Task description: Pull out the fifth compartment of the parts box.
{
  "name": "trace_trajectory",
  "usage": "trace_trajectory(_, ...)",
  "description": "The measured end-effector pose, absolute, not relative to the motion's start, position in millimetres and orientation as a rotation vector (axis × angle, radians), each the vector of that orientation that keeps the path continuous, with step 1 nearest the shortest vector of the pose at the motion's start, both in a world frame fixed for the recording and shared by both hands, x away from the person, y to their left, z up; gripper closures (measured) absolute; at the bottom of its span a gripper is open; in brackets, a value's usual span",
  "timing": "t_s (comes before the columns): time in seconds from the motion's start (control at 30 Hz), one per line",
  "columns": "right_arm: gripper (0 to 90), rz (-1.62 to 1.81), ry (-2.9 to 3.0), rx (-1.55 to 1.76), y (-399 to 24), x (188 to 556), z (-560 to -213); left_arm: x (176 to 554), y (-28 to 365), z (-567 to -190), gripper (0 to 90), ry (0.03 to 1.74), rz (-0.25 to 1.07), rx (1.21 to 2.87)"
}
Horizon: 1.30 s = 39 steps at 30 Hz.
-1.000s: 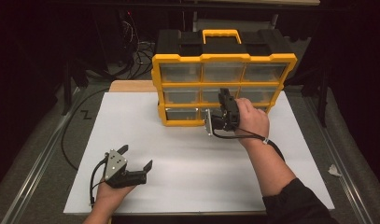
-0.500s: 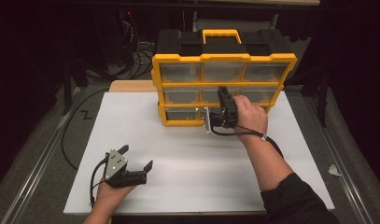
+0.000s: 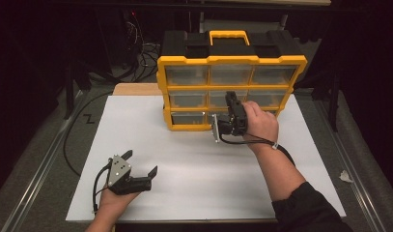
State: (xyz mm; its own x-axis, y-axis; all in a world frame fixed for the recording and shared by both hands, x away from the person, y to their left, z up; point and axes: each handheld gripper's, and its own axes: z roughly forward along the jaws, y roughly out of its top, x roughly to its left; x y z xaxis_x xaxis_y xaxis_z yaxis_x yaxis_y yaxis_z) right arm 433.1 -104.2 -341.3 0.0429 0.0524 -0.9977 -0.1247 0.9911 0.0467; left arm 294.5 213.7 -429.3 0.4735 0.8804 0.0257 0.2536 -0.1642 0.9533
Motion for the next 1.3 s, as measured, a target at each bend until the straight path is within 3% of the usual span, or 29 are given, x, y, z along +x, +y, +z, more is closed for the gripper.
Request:
trace_trajectory(0.93,82.4,0.134,1.531,-0.094,-111,396,-340,294,213,-429,0.1,0.986,0.754,1.681)
trace_trajectory(1.3,75.1,0.143,1.559,-0.09,-112,396,-339,294,214,-429,0.2,0.986,0.754,1.677)
